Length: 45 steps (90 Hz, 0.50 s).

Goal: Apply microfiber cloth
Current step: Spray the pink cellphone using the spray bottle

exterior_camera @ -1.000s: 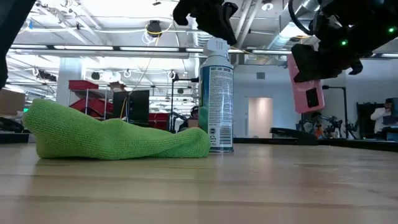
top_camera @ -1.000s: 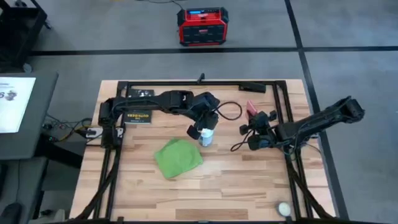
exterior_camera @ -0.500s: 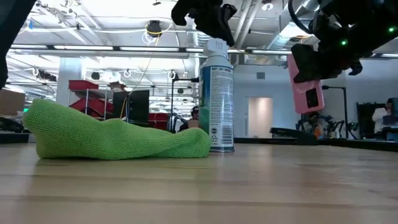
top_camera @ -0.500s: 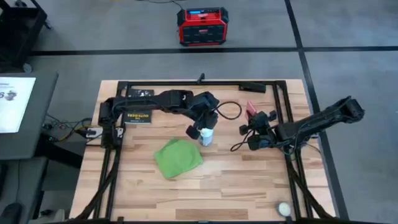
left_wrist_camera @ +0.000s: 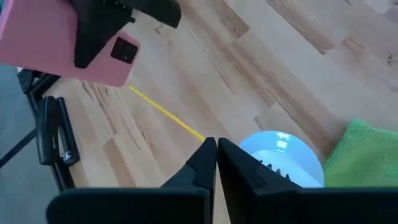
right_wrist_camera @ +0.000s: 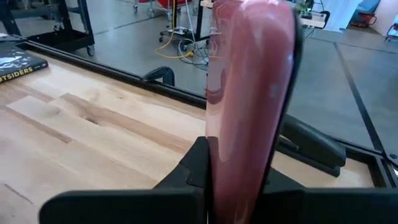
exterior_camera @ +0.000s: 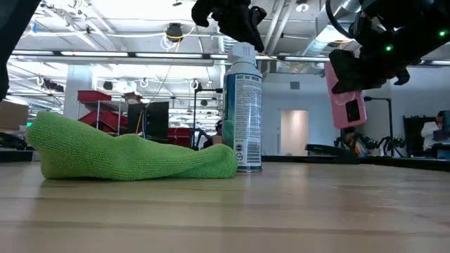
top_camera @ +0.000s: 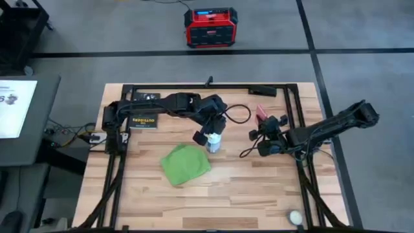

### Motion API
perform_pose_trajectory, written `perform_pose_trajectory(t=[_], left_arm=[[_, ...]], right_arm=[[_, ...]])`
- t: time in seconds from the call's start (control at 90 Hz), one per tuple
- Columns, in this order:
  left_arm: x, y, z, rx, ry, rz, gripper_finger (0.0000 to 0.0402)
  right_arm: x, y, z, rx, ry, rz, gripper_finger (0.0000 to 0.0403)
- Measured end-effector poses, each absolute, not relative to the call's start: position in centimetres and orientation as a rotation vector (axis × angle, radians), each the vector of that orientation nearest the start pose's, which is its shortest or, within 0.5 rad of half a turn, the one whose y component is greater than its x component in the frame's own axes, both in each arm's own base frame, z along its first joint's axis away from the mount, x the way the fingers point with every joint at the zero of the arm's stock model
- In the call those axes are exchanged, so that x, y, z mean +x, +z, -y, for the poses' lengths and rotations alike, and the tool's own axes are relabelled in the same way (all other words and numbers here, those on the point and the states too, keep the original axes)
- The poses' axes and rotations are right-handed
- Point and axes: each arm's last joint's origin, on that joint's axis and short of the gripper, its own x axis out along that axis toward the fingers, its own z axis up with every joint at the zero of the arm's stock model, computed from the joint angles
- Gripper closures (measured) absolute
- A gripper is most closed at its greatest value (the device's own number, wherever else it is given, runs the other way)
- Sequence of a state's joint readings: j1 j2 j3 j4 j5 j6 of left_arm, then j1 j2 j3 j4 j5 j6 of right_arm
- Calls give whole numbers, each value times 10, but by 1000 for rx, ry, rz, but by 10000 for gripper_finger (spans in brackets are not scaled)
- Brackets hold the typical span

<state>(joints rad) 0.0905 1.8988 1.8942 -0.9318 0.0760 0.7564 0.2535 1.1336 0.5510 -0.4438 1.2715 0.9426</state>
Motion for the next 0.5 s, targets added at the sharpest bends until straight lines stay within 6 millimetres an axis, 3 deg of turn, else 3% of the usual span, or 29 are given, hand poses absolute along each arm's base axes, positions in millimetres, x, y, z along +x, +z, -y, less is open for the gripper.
perform_pose_trajectory(t=[0.289, 0.5], left_arm=[[406, 334, -32, 605, -358, -883, 401], [406, 334, -31, 590, -372, -878, 401]], right_arm=[[187, 193, -16, 105, -1156, -267, 391], [188, 193, -25, 118, -1096, -269, 391]])
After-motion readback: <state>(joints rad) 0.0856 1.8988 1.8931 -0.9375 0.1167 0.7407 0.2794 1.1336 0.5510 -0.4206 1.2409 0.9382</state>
